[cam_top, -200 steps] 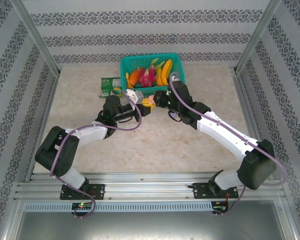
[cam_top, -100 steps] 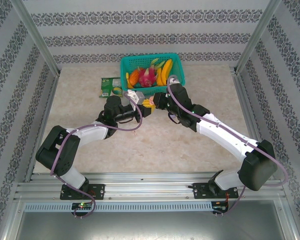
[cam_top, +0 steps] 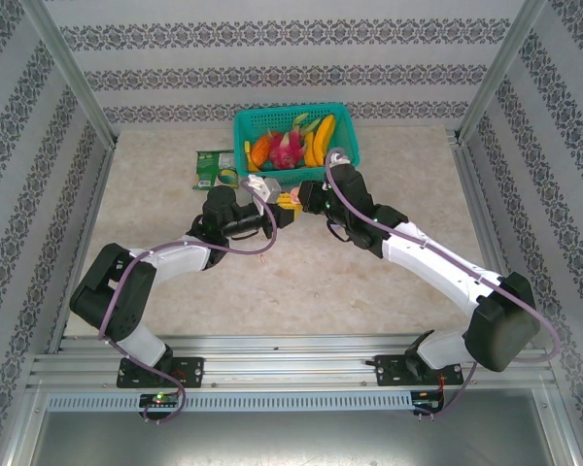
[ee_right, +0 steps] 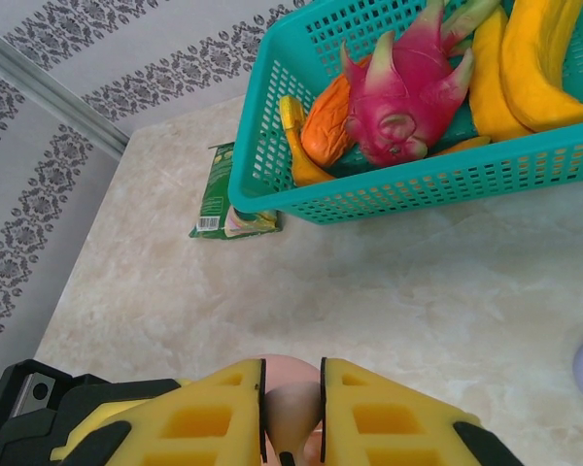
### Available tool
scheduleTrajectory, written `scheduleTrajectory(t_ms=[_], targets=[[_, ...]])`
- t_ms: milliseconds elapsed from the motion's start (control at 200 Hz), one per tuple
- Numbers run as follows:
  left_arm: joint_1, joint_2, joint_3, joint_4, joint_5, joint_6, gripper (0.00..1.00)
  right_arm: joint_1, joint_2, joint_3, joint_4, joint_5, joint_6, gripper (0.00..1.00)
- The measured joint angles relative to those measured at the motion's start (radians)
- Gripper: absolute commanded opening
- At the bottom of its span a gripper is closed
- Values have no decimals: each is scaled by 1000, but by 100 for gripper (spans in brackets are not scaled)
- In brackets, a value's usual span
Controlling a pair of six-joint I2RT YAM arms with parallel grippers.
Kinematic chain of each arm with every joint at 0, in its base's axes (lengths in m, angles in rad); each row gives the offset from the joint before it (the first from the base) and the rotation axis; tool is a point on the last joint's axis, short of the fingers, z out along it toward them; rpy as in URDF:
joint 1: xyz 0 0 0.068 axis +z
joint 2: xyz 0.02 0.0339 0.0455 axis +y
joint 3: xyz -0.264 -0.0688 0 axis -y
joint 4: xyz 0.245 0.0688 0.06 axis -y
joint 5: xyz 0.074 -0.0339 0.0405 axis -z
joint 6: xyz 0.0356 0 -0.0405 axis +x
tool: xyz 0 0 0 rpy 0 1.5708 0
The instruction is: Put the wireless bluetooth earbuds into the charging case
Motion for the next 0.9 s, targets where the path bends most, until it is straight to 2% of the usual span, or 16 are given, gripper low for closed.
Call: scheduleTrajectory(t_ms=[265,535,809,899], targets=[[0,0,0,0,4,0,0,0,0,0,1,-1,0,20],[0,0,0,0,8,0,0,0,3,2,-3,-2,-3,29],[0,0,0,0,7,0,0,-1,11,11,-11,-3,-3,29],[0,0,0,0,4,0,0,-1,14,16,-14,-6,-3,25]])
